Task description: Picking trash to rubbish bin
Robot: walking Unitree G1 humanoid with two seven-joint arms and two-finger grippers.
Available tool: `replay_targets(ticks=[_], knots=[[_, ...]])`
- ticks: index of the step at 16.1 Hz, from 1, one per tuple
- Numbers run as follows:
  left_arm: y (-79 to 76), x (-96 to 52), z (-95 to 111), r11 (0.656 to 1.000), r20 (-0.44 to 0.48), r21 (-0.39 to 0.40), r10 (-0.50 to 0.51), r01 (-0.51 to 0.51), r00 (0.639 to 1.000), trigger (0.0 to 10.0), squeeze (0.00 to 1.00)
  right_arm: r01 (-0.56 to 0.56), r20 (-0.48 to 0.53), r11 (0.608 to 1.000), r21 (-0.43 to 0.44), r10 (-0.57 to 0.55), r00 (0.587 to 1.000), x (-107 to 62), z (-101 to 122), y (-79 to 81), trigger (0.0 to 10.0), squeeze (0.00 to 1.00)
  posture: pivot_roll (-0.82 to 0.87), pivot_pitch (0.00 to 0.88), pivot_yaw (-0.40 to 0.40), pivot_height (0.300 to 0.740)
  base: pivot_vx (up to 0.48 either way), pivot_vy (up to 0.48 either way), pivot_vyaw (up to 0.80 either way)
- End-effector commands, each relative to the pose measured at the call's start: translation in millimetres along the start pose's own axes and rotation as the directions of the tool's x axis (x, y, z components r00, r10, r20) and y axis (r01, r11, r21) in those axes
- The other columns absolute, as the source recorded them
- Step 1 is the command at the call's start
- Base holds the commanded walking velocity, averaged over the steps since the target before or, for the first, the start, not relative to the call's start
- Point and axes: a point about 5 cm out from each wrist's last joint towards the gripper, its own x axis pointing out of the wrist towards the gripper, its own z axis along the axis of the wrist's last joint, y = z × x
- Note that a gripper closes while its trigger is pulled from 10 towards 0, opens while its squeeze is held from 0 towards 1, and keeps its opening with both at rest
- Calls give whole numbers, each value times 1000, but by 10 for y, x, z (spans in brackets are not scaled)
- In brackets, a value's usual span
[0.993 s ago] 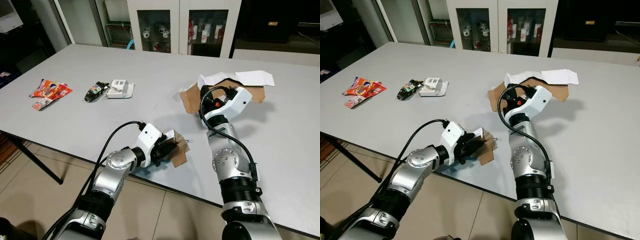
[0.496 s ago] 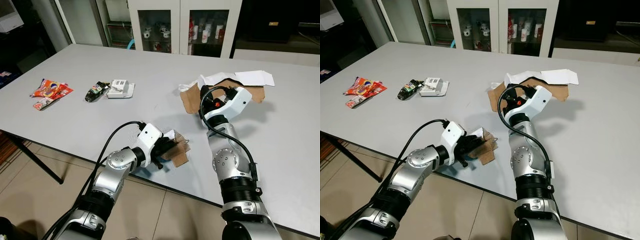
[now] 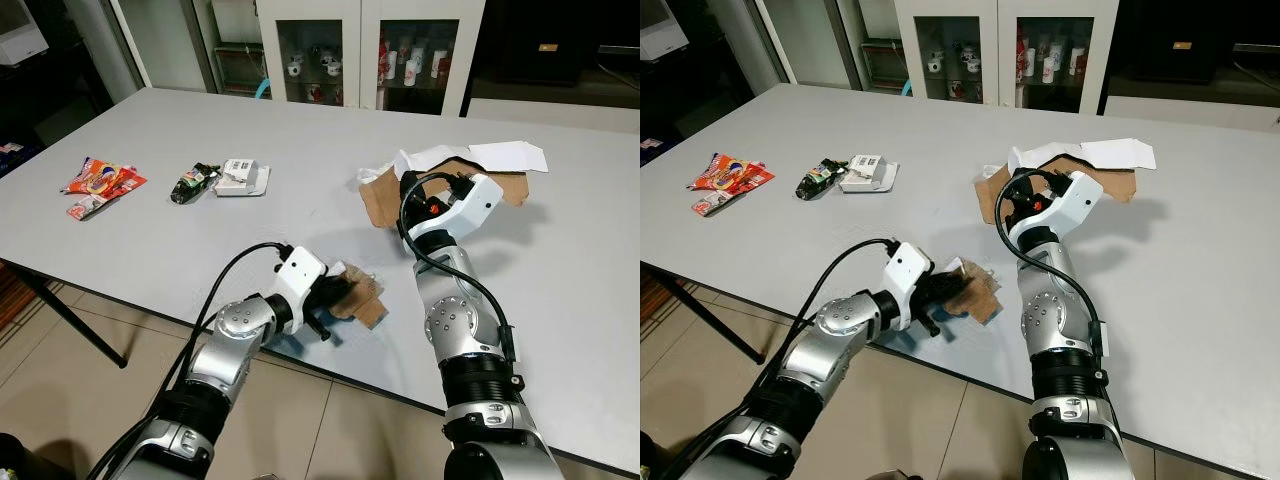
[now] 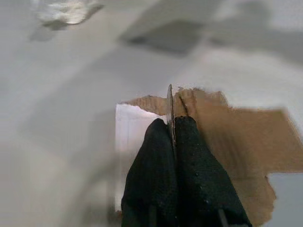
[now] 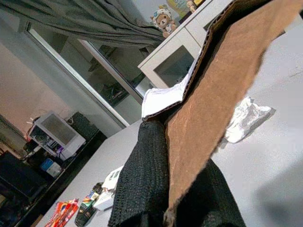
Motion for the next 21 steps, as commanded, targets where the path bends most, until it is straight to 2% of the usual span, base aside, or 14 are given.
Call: replay_targets(ticks=[1, 2, 3, 4, 6, 9, 11, 14, 15, 18, 21], knots=[[129, -5, 45, 995, 0, 35, 92, -91, 996, 10000, 0, -26, -10, 1000, 6, 26, 1000, 42, -9, 81, 10000, 0, 36, 0, 88, 740, 0, 0, 0], [176, -5, 49, 990, -6, 44, 136, -136, 991, 10000, 0, -25, -11, 1000, 6, 26, 1000, 43, -9, 81, 10000, 0, 36, 0, 88, 740, 0, 0, 0], [279, -11, 24, 970, -37, 55, 238, -236, 971, 10000, 0, -25, -11, 1000, 6, 26, 1000, 43, -12, 82, 10000, 0, 35, 0, 89, 740, 0, 0, 0], [459, -60, -59, 911, -112, 65, 412, -407, 904, 10000, 0, -28, -12, 1000, 4, 28, 1000, 43, -17, 89, 10000, 0, 33, 0, 89, 740, 0, 0, 0], [541, -103, -58, 876, -110, 74, 482, -477, 869, 10000, 0, -28, -11, 1000, 4, 28, 1000, 43, -13, 85, 10000, 0, 34, 0, 89, 740, 0, 0, 0], [651, -157, 142, 809, 47, 45, 584, -586, 810, 10000, 0, -27, -10, 1000, 4, 27, 1000, 43, -11, 78, 10000, 0, 35, 0, 88, 740, 0, 0, 0], [699, -211, 435, 733, 253, -118, 675, -670, 694, 10000, 0, -31, -4, 1000, 6, 31, 1000, 44, -9, 86, 10000, 0, 35, 0, 88, 740, 0, 0, 0], [676, -237, 559, 718, 342, -183, 687, -671, 642, 10000, 0, -33, 7, 999, 12, 33, 999, 43, 4, 90, 10000, 0, 31, 0, 92, 740, 0, 0, 0], [653, -227, 591, 722, 368, -177, 679, -669, 635, 10000, 0, -33, 10, 999, 14, 33, 999, 43, 4, 89, 10000, 0, 29, 0, 93, 740, 0, 0, 0], [566, -183, 653, 735, 422, -136, 650, -665, 632, 10000, 0, -32, 34, 999, 22, 32, 999, 43, 27, 89, 10000, 0, 27, 0, 95, 740, 0, 0, 0], [410, -93, 612, 764, 425, -141, 621, -629, 659, 10000, 0, -35, 52, 999, 30, 33, 998, 35, 40, 90, 10000, 0, 18, 0, 102, 740, 0, 0, 0]])
